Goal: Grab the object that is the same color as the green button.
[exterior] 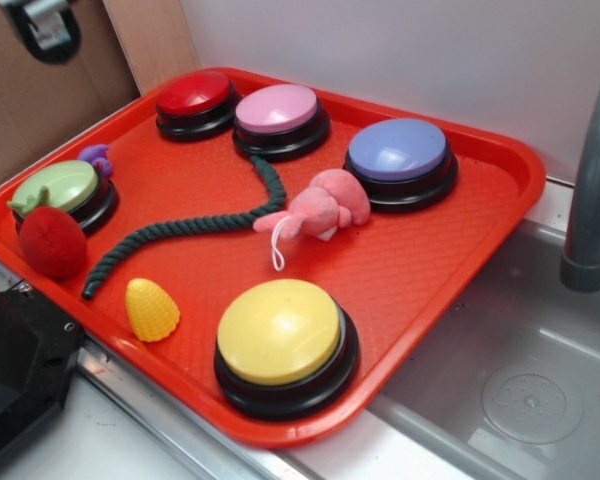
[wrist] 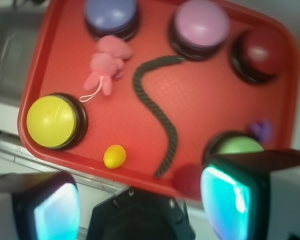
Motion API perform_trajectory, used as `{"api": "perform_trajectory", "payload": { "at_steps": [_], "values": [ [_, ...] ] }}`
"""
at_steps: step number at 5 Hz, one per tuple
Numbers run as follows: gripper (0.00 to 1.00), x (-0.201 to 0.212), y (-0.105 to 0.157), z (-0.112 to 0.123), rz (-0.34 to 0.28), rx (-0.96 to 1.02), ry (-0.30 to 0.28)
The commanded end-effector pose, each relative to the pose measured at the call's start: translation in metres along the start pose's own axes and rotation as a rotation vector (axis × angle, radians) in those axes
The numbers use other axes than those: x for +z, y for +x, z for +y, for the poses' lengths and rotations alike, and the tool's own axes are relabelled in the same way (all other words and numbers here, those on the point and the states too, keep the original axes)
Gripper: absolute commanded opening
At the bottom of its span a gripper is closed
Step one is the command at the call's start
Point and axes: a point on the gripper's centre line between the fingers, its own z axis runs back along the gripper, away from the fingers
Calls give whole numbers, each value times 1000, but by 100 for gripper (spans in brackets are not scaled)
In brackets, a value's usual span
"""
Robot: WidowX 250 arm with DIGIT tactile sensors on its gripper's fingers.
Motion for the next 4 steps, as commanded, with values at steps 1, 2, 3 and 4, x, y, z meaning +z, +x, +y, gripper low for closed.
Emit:
{"api": "perform_trajectory", "payload": {
  "at_steps": [1,2,3,4],
  "values": [
    [100,-64,42,14,-70,-252,131],
    [100,-93,49,15,-98,-341,99],
    [100,-126,53,22,-98,-375,31],
    [100,-149,54,24,-60,-389,46]
  ]
}}
